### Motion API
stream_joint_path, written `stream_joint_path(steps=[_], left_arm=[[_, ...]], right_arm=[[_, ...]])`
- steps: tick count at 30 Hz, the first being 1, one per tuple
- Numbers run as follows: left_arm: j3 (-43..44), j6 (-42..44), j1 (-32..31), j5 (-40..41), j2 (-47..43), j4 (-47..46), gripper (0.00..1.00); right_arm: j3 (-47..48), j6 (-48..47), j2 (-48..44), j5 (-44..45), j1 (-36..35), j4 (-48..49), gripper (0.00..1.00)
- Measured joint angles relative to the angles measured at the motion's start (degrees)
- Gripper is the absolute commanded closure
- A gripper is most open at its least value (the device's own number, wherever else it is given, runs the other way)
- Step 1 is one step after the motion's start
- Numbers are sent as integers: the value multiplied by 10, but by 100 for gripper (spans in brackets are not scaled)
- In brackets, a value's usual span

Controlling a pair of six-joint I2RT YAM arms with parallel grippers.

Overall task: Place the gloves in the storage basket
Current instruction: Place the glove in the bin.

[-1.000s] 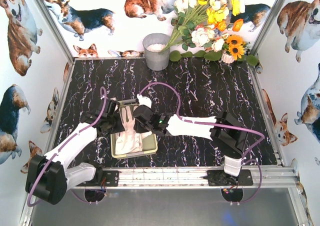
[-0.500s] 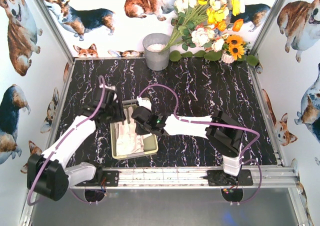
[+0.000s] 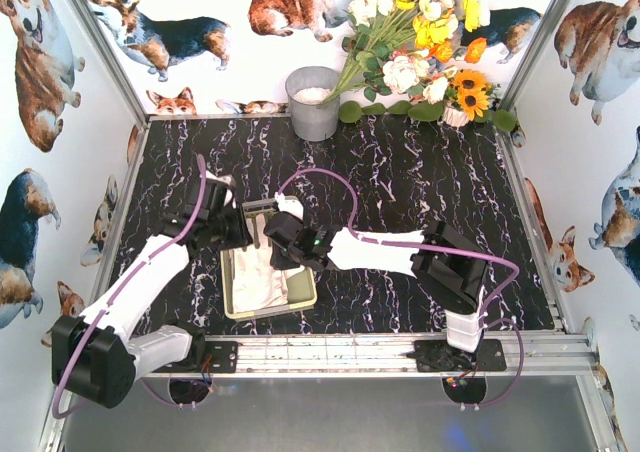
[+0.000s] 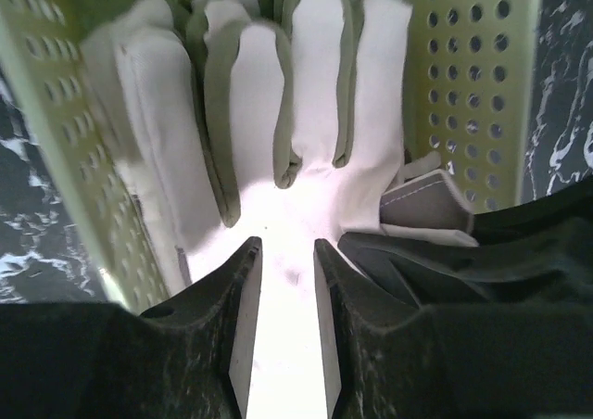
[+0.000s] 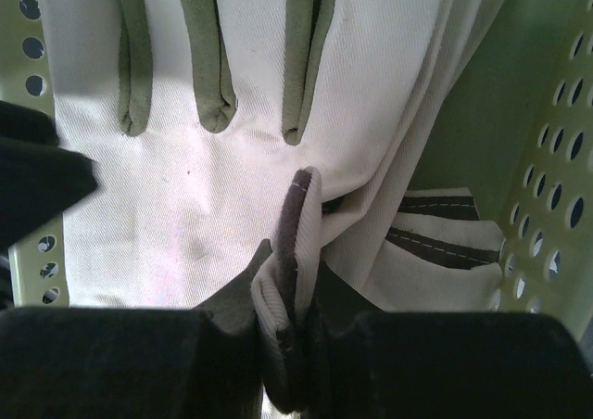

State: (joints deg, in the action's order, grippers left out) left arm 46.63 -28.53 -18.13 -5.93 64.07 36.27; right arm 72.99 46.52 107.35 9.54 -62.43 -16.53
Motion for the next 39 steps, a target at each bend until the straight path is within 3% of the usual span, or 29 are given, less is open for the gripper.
stream_joint_path(steps=[5,8,10,15,20,24,28,39], left_arm=[[-86,-12,0,-34,43,-63,83],[-97,-12,0,-38,68,-75,83],[-97,-12,0,-39,74,-81,82],[-103,-10,0,-39,71,-90,82],[-105,-10,0,-39,68,-92,82],[-105,-9,0,-39,67,-91,82],[-104,-7,0,-39,67,-91,82],[-102,-2,0,-39,67,-90,81]], right_arm=[[1,-9,0,-12,4,1,98],[4,-21,1,-21,6,0,79],[7,-32,1,-25,7,0,72],[2,-56,-14,-36,12,-6,62],[-43,-66,-100,-28,24,-32,56],[-84,-75,-187,-12,33,-40,54],[-105,-89,-233,-46,35,-28,59],[-88,-83,-126,-256,33,33,74]])
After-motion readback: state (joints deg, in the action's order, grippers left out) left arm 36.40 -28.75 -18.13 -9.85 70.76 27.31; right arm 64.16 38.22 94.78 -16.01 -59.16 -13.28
